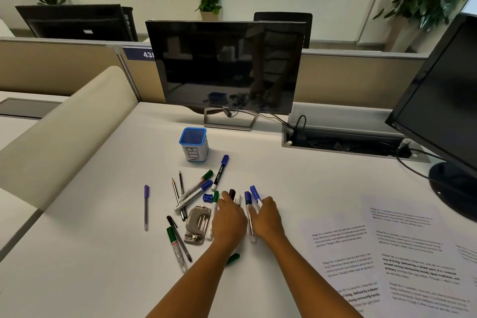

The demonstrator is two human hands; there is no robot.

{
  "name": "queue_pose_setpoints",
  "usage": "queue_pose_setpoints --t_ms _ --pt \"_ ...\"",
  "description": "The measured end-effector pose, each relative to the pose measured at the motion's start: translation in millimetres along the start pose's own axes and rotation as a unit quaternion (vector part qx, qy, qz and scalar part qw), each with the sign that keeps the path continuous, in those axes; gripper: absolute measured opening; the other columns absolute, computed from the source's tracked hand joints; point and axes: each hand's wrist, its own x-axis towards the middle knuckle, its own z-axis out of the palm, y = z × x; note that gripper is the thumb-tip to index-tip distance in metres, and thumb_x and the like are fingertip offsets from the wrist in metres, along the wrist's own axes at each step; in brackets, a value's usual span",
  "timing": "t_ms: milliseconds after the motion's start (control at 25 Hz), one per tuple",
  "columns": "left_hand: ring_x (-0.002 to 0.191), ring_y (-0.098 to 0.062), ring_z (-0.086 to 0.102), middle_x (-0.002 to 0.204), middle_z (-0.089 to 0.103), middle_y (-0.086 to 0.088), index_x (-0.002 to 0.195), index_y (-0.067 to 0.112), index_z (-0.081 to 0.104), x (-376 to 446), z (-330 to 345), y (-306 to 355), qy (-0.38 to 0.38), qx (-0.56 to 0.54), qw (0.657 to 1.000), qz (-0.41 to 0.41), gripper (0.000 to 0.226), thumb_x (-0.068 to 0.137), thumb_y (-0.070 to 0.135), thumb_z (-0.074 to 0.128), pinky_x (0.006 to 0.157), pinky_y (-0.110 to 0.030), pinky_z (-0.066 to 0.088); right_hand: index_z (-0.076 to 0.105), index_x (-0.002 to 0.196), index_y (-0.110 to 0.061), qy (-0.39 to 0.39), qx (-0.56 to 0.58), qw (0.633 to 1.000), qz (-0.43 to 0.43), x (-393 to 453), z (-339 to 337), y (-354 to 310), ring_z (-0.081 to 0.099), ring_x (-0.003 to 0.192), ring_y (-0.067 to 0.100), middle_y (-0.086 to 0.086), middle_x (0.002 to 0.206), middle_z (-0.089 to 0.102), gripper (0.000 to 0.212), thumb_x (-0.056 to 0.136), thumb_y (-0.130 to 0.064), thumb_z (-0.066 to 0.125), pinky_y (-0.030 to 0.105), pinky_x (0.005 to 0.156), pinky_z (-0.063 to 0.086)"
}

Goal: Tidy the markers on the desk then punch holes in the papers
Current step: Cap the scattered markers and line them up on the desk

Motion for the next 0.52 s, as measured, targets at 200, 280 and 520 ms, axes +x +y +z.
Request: queue_pose_setpoints --t_ms 200,280,520 --pt "0.111 -0.026 0.062 0.126 0.056 -0.010 0.128 0.010 0.045 -5.0 -2.7 -2.2 -0.041 0.091 0.995 0.005 0.033 0.098 0.023 0.045 0.085 -0.034 0.051 0.050 0.125 -0.011 -0.006 -0.120 0.991 -0.053 -8.8 6.3 6.5 0.060 0.109 0.024 0.006 0.123 0.058 0.042 0.094 -0.037 0.059 0.026 0.076 0.043" --pt "0.107 -0.025 0.063 0.120 0.062 -0.009 0.125 0.010 0.046 -5.6 -5.5 -1.8 -0.051 0.086 0.995 0.012 0.031 0.097 0.023 0.044 0.083 -0.034 0.051 0.052 0.123 -0.011 -0.003 -0.128 0.989 -0.071 -11.5 4.8 8.1 0.060 0.106 0.024 0.007 0.122 0.058 0.036 0.096 -0.034 0.055 0.024 0.073 0.040" --pt "0.076 -0.026 0.062 0.098 0.058 -0.016 0.116 0.008 0.041 -5.7 -20.8 -7.6 -0.140 -0.285 0.945 -0.073 0.023 0.098 0.021 0.048 0.069 -0.045 0.056 0.046 0.130 -0.006 -0.080 0.059 0.994 0.044 -8.8 -9.5 -3.1 0.063 0.080 0.019 0.012 0.106 0.067 0.037 0.104 -0.031 0.039 0.025 0.067 0.048"
